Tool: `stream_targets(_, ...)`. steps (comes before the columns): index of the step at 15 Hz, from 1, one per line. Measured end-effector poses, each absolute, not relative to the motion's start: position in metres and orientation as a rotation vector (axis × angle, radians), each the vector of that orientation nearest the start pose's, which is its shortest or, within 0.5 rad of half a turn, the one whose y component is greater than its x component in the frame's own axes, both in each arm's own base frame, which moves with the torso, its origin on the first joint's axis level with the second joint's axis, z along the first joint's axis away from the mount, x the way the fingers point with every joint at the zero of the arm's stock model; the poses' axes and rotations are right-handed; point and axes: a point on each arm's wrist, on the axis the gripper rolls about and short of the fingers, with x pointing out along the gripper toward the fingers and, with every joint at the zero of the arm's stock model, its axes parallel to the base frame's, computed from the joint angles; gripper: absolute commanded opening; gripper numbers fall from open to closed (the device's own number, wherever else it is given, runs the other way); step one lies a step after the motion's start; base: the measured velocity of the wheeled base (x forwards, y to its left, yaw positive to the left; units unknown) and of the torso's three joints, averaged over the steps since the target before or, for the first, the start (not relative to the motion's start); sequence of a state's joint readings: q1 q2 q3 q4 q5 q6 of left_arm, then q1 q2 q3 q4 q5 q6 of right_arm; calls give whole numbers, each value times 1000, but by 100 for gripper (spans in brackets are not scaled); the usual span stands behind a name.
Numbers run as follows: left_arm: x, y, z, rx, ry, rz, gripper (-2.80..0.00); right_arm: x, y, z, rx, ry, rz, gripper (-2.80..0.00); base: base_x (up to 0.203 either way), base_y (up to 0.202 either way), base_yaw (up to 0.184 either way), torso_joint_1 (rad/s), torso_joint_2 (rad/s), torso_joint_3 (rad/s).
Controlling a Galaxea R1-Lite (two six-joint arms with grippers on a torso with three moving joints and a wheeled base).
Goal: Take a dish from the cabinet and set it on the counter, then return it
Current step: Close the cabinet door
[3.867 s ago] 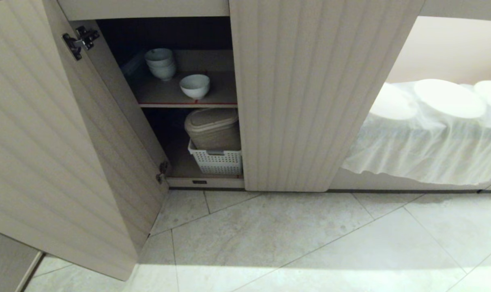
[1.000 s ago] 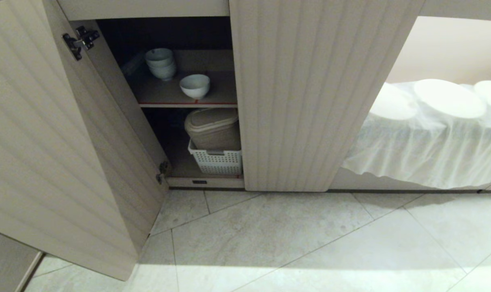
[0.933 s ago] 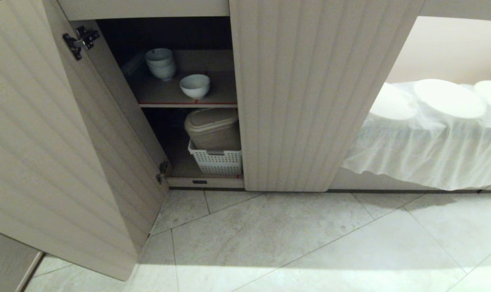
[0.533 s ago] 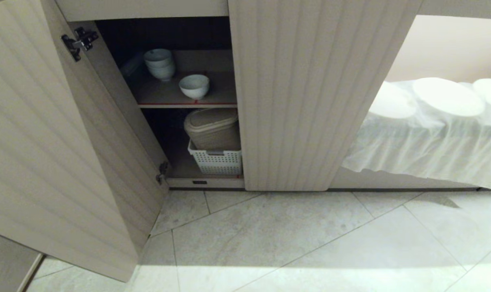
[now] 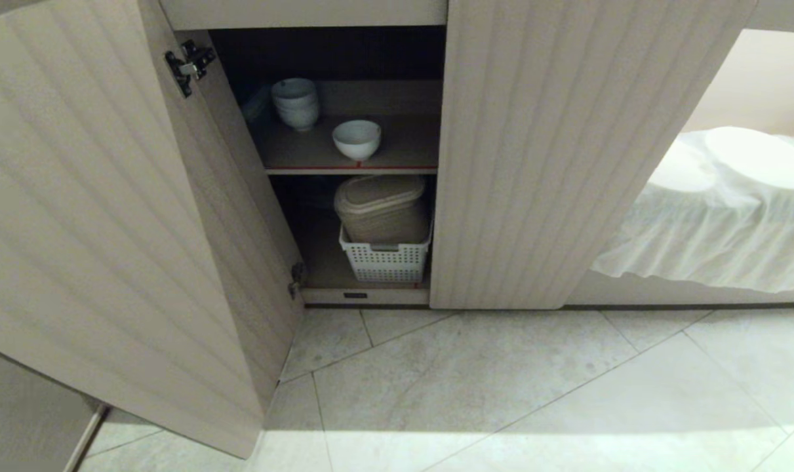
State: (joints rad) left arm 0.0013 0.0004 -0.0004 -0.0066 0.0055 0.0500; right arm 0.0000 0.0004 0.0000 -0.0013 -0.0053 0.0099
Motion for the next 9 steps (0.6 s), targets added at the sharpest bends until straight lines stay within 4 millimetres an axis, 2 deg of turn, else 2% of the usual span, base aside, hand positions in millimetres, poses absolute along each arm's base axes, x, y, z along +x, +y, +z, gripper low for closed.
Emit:
stream_targets(7, -23, 0, 76, 51, -7, 7, -280, -23, 0, 76, 10, -1, -5, -280, 0, 194, -2, 4, 4, 1)
stream_targets(9, -23, 0, 76, 52, -6, 7, -280, -23, 0, 76, 10, -1, -5, -280, 0, 131, -2, 1, 2, 4)
